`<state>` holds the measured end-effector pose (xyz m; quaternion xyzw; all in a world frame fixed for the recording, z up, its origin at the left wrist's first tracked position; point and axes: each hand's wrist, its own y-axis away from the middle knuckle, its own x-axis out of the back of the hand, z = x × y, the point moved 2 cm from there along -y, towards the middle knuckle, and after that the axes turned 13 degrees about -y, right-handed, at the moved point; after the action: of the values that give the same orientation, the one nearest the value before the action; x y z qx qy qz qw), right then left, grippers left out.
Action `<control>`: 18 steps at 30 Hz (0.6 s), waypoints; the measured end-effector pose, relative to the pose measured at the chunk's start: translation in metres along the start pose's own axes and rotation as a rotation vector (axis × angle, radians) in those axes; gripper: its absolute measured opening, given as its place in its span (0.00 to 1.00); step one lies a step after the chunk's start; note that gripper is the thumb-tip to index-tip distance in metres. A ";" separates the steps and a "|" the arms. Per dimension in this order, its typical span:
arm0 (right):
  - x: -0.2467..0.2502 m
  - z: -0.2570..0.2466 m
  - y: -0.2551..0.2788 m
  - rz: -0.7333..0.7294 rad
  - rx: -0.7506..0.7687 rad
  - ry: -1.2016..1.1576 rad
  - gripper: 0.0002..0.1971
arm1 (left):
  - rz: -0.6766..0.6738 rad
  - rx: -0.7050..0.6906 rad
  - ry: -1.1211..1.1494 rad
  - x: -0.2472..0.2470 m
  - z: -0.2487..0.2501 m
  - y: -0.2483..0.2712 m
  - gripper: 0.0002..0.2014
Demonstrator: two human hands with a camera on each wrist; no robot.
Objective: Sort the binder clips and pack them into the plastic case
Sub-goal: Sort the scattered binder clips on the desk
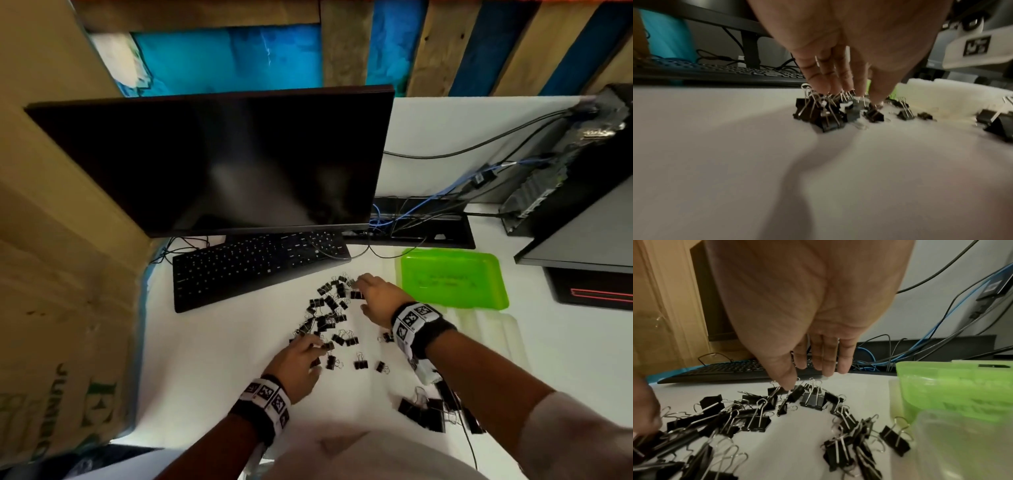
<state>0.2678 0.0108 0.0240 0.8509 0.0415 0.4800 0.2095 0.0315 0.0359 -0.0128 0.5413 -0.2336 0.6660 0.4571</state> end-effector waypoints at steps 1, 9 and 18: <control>-0.002 -0.001 -0.005 -0.013 -0.021 -0.016 0.27 | 0.019 0.004 0.020 0.005 -0.002 -0.003 0.17; -0.022 -0.014 -0.034 0.012 -0.057 -0.177 0.26 | 0.103 0.237 0.155 0.039 -0.024 -0.077 0.22; -0.028 -0.009 -0.046 0.039 -0.032 -0.157 0.12 | -0.067 0.091 0.127 0.019 -0.031 -0.118 0.15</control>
<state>0.2514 0.0477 -0.0121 0.8831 0.0008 0.4164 0.2162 0.1179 0.1234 -0.0262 0.5257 -0.1554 0.6931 0.4682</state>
